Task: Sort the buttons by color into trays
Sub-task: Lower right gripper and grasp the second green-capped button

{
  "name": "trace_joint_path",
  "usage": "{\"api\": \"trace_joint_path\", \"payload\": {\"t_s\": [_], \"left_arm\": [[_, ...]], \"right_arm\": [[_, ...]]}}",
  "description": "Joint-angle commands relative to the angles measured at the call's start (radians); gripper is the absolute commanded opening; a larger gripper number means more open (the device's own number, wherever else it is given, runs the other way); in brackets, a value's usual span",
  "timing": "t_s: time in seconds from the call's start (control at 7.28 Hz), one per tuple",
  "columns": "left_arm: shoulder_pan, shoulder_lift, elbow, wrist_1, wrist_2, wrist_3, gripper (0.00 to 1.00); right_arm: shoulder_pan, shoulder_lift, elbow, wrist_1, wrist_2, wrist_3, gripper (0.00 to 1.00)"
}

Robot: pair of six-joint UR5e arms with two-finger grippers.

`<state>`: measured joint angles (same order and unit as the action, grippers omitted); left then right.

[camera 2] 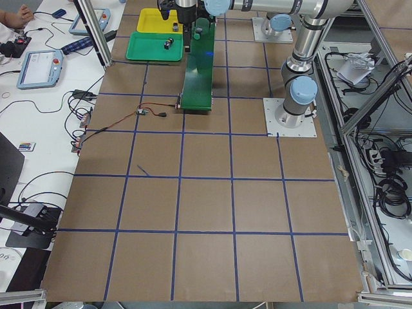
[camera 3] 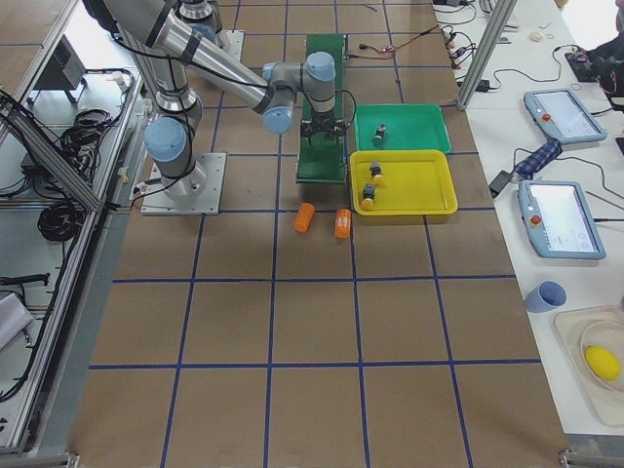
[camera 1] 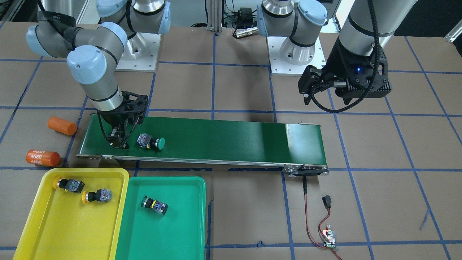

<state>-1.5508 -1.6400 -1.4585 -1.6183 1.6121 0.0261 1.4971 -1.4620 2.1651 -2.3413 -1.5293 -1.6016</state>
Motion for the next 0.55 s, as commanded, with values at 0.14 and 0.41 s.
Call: {"api": "trace_joint_path", "payload": {"t_s": [0.14,0.41], "left_arm": [[0.0,-0.001,0.0,0.002,0.0,0.0,1.0],[0.0,-0.006,0.003,0.005,0.0,0.0,1.0]], "right_arm": [[0.0,0.002,-0.002,-0.007,0.0,0.0,1.0],[0.002,0.003,-0.004,-0.012,0.0,0.009,1.0]]}}
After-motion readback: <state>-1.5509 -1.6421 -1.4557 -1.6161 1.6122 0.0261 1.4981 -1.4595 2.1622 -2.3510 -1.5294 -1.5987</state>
